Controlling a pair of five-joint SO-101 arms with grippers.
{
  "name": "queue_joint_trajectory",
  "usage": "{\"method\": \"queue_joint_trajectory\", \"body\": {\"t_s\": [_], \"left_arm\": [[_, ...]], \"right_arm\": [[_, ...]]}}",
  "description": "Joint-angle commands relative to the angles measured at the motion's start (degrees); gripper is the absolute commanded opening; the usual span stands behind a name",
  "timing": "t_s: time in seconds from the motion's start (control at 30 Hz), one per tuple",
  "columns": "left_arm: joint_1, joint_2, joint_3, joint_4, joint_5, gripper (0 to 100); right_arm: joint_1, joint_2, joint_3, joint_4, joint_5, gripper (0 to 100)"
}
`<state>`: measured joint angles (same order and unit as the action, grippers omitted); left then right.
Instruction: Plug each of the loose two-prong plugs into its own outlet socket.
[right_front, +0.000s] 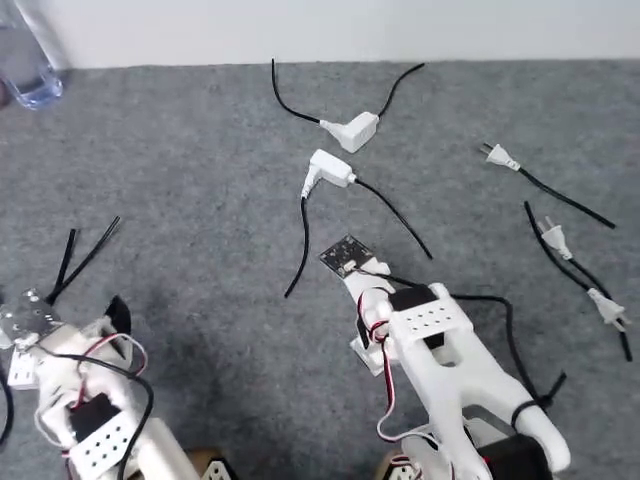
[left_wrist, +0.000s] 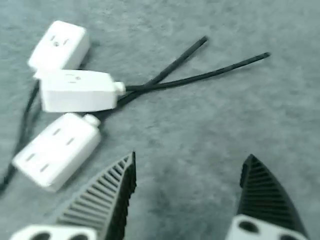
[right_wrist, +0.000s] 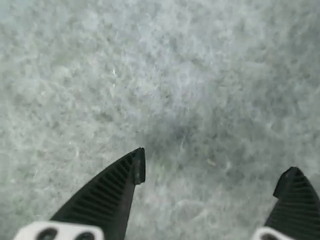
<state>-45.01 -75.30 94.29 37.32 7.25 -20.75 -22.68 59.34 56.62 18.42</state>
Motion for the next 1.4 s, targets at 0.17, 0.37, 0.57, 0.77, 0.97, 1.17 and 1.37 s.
{"method": "queue_joint_trajectory", "body": {"t_s": [0.17, 0.37, 0.57, 0.77, 0.97, 1.17, 1.37], "left_arm": [[-9.1, -0.5, -13.5, 21.9, -15.3, 32], [-11.9, -0.6, -10.6, 8.7, -28.0, 32], [-13.3, -0.3, -17.5, 12.9, -52.0, 32], [-13.1, 0.0, -30.3, 27.1, -56.4, 32], [-12.9, 0.6, -42.5, 36.7, -56.5, 32], [-13.3, 16.4, -54.5, 44.0, -56.5, 32], [-13.8, 42.3, -65.1, 47.7, -54.6, 32]], "right_arm": [[-0.3, -1.5, 0.0, -2.2, -0.2, 39.0], [-0.3, -1.5, 1.2, -4.5, -0.2, 39.0], [-0.2, -1.5, 1.2, -4.8, -0.2, 39.0], [-0.2, -1.5, 1.2, -4.8, -0.1, 39.0], [-0.2, -1.4, 1.3, -4.8, -0.1, 39.0], [-0.3, -1.5, 3.3, -7.1, 3.0, 39.0], [-0.4, -1.5, 3.3, -7.3, 3.3, 39.0]]}}
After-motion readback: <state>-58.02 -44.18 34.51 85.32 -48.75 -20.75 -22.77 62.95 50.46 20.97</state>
